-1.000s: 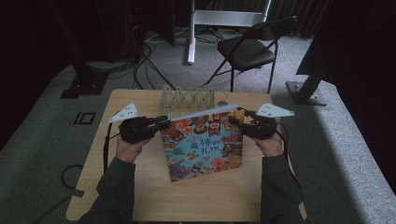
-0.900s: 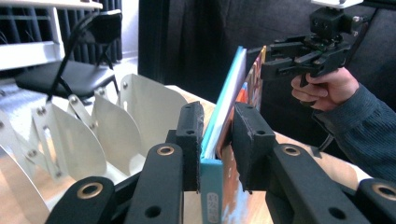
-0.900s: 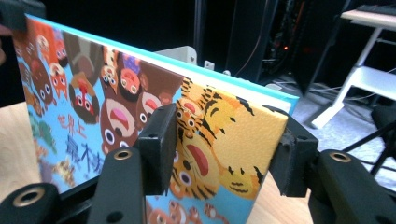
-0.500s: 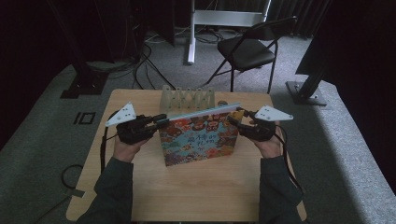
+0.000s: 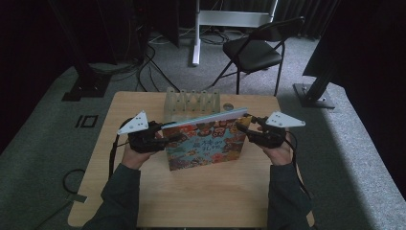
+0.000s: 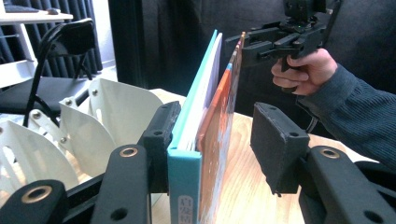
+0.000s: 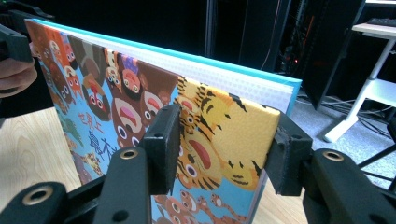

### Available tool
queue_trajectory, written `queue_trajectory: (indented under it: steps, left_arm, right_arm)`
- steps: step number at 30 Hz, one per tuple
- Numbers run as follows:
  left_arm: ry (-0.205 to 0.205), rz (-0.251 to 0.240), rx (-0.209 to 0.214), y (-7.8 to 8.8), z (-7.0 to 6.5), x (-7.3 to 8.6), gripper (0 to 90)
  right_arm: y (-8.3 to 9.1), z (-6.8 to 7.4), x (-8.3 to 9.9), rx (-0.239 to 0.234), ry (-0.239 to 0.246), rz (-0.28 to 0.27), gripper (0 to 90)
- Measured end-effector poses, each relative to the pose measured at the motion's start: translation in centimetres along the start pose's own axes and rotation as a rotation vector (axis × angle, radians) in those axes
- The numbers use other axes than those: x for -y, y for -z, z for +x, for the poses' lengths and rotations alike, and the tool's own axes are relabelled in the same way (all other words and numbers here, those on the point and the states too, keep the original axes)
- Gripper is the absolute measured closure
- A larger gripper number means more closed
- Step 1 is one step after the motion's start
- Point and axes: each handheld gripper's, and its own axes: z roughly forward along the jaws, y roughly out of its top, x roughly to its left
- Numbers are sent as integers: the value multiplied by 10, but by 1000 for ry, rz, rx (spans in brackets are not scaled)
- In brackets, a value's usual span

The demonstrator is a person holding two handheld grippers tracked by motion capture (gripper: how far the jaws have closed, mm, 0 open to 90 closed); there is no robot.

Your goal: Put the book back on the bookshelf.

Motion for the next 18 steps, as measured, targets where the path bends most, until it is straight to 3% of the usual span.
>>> queue_trajectory:
  steps: [5, 9, 18]
  left_arm:
    - [29, 4, 23, -4, -1, 4, 512]
    - [45, -9, 34, -2, 1, 6, 556]
    - [47, -12, 26, -4, 2, 13, 606]
  right_arm:
    - [3, -3, 4, 12, -11, 4, 513]
    - [6, -6, 9, 13, -21, 4, 510]
    - [7, -6, 14, 11, -30, 14, 503]
